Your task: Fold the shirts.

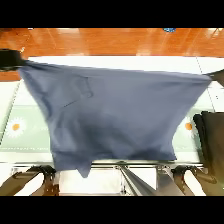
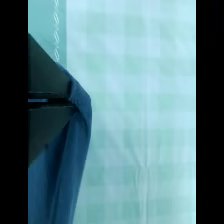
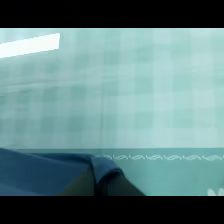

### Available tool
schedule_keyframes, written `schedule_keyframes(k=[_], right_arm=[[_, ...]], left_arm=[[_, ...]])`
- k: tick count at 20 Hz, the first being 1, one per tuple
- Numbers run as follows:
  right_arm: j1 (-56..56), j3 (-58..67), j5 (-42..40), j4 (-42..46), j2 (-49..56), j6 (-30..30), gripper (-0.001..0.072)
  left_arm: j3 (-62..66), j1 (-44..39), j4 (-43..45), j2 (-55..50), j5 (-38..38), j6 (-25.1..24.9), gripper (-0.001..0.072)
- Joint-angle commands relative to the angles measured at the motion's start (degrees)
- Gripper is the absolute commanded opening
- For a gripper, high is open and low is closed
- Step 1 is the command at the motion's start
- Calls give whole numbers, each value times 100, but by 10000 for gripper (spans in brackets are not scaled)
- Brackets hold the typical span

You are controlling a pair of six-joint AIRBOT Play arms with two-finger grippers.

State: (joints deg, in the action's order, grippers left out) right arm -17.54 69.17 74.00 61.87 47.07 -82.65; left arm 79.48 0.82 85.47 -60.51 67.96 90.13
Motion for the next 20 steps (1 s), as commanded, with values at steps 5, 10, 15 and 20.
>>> schedule_keyframes(k=[5,10,15,20], right_arm=[[4,433,-1731,-1416,3648,863,21],[170,1714,-1665,-1797,5322,704,21],[168,1956,-1423,-1784,5582,634,21],[-313,1956,-232,-1703,5195,984,22]], left_arm=[[1394,0,-369,-3364,-1025,260,27],[2632,0,-800,-4780,-577,474,28],[2684,24,-1095,-5086,-155,472,28],[2684,413,-1097,-4763,1082,2,27]])
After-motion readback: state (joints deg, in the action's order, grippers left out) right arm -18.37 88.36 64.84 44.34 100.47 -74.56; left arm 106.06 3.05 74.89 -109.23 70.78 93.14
